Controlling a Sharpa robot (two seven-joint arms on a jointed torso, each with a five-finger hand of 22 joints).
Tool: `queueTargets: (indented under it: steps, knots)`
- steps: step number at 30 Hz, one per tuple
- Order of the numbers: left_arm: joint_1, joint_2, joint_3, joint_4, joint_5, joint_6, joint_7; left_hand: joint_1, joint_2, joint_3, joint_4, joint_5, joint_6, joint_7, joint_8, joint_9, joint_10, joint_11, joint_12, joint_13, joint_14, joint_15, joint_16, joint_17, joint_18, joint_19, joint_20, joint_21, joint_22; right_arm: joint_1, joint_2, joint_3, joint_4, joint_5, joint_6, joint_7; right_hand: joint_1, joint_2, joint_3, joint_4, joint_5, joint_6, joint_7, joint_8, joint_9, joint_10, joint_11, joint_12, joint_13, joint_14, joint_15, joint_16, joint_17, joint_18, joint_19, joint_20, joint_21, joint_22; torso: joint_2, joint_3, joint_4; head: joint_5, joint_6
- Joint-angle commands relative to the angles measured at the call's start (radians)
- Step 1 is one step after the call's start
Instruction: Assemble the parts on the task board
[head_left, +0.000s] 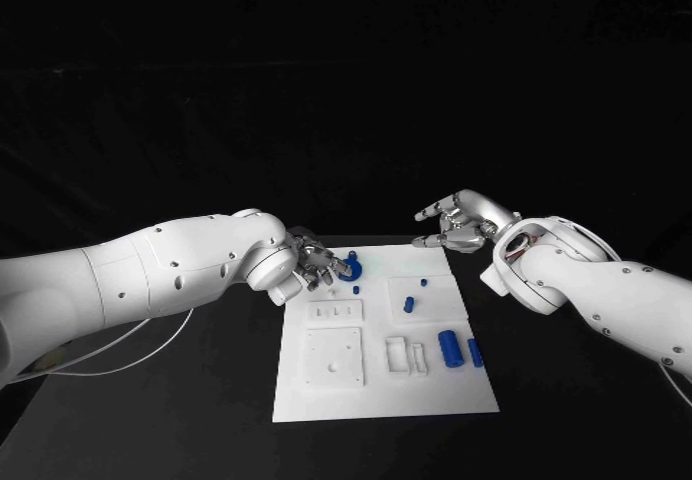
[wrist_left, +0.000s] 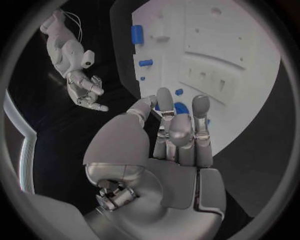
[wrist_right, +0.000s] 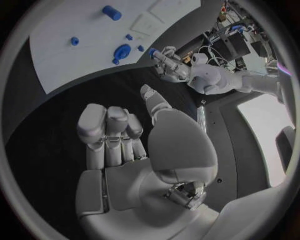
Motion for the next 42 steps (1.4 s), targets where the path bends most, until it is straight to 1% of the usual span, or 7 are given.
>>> queueTargets:
  steps: [1,11,20,24,30,34,42]
  knots:
    - [-0.009,0.002,-0.005,0.007,-0.071,-0.040,-0.018,0.006,0.012,0.001,0.007,0.002,0.115,-0.084,-0.005,0.661,0.048,-0.006,0.008,0.001,0.006,0.003,0.009,0.007,-0.007,0.004,0.007,-0.007,0.007,0.001,0.004,0.009,-0.014,0.058,0.002,0.028,-0.002,0.008,0.001,-0.009,0.007,0.008,0.002,-0.003,0.002,-0.007,-0.001,-0.008,-0.004,-0.001,0.005,-0.006,-0.003,0.009,0.065,0.005,-0.008,0.123,0.003,-0.0006,0.0000,0.002,-0.011]
    - [-0.031,0.004,-0.014,0.011,-0.113,-0.059,-0.021,0.008,0.008,-0.012,0.012,0.001,0.151,-0.095,0.001,0.772,0.049,-0.010,0.032,-0.020,0.012,0.004,0.031,0.033,-0.005,0.009,0.011,-0.019,0.028,0.009,0.025,0.025,-0.070,0.086,0.006,0.033,-0.005,0.011,0.001,-0.015,0.021,0.008,0.002,-0.003,0.002,-0.011,-0.001,-0.015,-0.012,-0.001,0.004,-0.011,-0.004,0.008,0.065,0.004,-0.012,0.123,0.003,-0.0004,0.0000,0.005,-0.033]
    - [-0.046,0.008,-0.015,0.012,-0.138,-0.070,-0.022,0.004,0.013,-0.016,0.006,-0.001,0.165,-0.098,0.006,0.784,0.048,-0.011,0.059,-0.047,0.018,0.007,0.050,0.058,-0.001,0.013,0.017,-0.026,0.046,0.012,0.038,0.029,-0.093,0.092,0.012,0.032,-0.008,0.012,0.001,-0.021,0.034,0.008,0.002,-0.003,0.002,-0.013,-0.002,-0.018,-0.016,-0.001,0.004,-0.012,-0.004,0.008,0.065,0.004,-0.014,0.122,0.003,-0.0001,-0.0011,0.008,-0.047]
    - [-0.050,0.010,-0.015,0.011,-0.141,-0.061,-0.025,-0.002,0.017,-0.019,-0.003,0.001,0.169,-0.100,0.012,0.795,0.048,-0.011,0.081,-0.084,0.021,0.008,0.059,0.069,0.003,0.017,0.021,-0.034,0.062,0.012,0.041,0.030,-0.097,0.093,0.015,0.031,-0.009,0.012,0.001,-0.022,0.037,0.008,0.002,-0.003,0.001,-0.014,-0.002,-0.019,-0.017,-0.001,0.004,-0.014,-0.004,0.008,0.065,0.004,-0.015,0.122,0.002,-0.0002,-0.0015,0.009,-0.051]
    - [-0.052,0.010,-0.015,0.012,-0.168,-0.038,-0.039,-0.014,0.022,-0.015,-0.019,0.020,0.172,-0.104,0.039,0.800,0.047,-0.014,0.107,-0.103,0.028,0.008,0.079,0.091,0.005,0.023,0.023,-0.034,0.077,0.013,0.045,0.030,-0.100,0.095,0.020,0.029,-0.012,0.013,0.000,-0.025,0.043,0.014,0.001,-0.002,0.002,-0.016,-0.002,-0.021,-0.020,-0.001,0.004,-0.016,-0.005,0.008,0.065,0.004,-0.018,0.122,0.002,0.0013,-0.0015,0.012,-0.059]
    - [-0.053,0.009,-0.015,0.014,-0.196,-0.019,-0.048,-0.031,0.028,-0.005,-0.044,0.034,0.168,-0.106,0.062,0.799,0.047,-0.014,0.127,-0.132,0.030,0.009,0.090,0.101,0.010,0.041,0.027,-0.052,0.097,0.013,0.046,0.030,-0.102,0.096,0.023,0.028,-0.012,0.013,0.000,-0.025,0.043,0.015,0.001,-0.002,0.002,-0.016,-0.002,-0.021,-0.020,-0.001,0.004,-0.016,-0.005,0.008,0.065,0.003,-0.018,0.122,0.002,0.0009,-0.0014,0.012,-0.063]
    - [-0.054,0.006,-0.015,0.016,-0.222,0.017,-0.057,-0.059,0.038,0.006,-0.069,0.062,0.177,-0.109,0.078,0.801,0.048,-0.016,0.151,-0.156,0.034,0.011,0.107,0.112,0.011,0.053,0.032,-0.078,0.143,0.013,0.047,0.030,-0.105,0.097,0.027,0.026,-0.013,0.014,-0.001,-0.027,0.050,0.016,0.001,-0.003,0.002,-0.017,-0.002,-0.022,-0.022,-0.001,0.003,-0.018,-0.006,0.008,0.065,0.003,-0.019,0.122,0.002,0.0006,-0.0013,0.014,-0.070]
